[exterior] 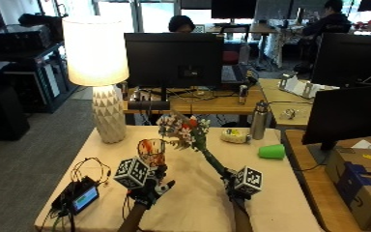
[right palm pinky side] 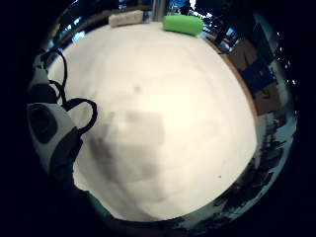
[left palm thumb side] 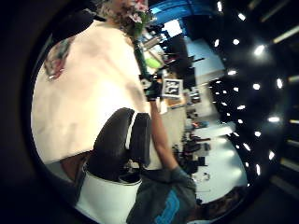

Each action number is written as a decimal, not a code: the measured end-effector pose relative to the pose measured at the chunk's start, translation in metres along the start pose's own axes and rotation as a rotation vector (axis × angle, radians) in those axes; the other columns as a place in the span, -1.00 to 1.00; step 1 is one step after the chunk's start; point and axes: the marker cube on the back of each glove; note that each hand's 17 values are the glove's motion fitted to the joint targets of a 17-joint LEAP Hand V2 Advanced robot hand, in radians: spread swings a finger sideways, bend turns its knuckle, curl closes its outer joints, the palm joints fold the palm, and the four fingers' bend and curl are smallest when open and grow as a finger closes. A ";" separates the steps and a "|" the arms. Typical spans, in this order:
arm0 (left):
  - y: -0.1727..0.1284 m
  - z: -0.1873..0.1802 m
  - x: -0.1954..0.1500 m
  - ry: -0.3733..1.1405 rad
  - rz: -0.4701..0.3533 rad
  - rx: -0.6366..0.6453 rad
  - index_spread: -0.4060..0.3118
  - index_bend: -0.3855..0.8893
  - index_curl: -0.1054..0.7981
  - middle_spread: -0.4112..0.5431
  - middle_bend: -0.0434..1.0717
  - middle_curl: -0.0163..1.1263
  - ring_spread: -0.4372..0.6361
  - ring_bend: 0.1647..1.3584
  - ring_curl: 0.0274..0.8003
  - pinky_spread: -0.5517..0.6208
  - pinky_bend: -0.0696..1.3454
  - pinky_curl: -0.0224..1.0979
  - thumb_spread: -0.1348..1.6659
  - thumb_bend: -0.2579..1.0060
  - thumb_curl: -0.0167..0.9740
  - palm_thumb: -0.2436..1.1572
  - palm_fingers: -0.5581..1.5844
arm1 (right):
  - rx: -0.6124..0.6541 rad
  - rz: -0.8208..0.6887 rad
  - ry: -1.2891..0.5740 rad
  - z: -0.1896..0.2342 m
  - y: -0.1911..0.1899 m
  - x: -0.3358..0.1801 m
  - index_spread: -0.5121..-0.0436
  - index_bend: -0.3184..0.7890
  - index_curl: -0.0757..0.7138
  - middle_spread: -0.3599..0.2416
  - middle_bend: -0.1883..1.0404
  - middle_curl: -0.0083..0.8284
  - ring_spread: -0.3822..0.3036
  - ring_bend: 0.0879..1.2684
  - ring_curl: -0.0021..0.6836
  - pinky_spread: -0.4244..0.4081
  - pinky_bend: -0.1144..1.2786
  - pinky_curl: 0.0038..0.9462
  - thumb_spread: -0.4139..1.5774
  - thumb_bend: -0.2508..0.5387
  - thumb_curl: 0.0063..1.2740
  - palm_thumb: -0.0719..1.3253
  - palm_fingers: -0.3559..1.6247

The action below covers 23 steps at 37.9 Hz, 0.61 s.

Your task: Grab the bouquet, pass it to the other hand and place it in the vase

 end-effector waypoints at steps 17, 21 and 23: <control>-0.072 -0.041 0.108 0.646 0.169 -0.013 -0.21 -0.20 -0.04 -0.12 -0.58 -0.38 0.15 -0.42 -0.29 0.55 -0.51 -0.30 0.30 -0.61 -0.34 -0.29 0.01 | 0.216 -0.093 -0.691 -0.090 0.028 -0.054 0.17 0.01 0.30 -0.36 0.50 0.45 -0.45 0.50 0.60 -0.67 0.22 0.00 0.08 -0.43 0.01 0.50 0.76; -0.088 -0.047 0.141 0.795 0.196 -0.066 -0.20 -0.20 -0.06 -0.14 -0.58 -0.37 0.14 -0.42 -0.28 0.53 -0.51 -0.29 0.29 -0.62 -0.32 -0.25 0.02 | 0.223 -0.144 -0.838 -0.099 0.032 -0.070 0.17 0.01 0.35 -0.36 0.51 0.46 -0.45 0.51 0.61 -0.67 0.23 0.01 0.08 -0.43 0.02 0.50 0.76; -0.099 -0.047 0.159 0.859 0.211 -0.093 -0.18 -0.22 -0.08 -0.15 -0.58 -0.36 0.13 -0.41 -0.28 0.52 -0.49 -0.29 0.28 -0.60 -0.30 -0.20 0.02 | 0.222 -0.185 -0.934 -0.101 0.033 -0.080 0.17 0.00 0.36 -0.35 0.51 0.46 -0.45 0.52 0.61 -0.67 0.23 0.02 0.08 -0.43 0.02 0.50 0.75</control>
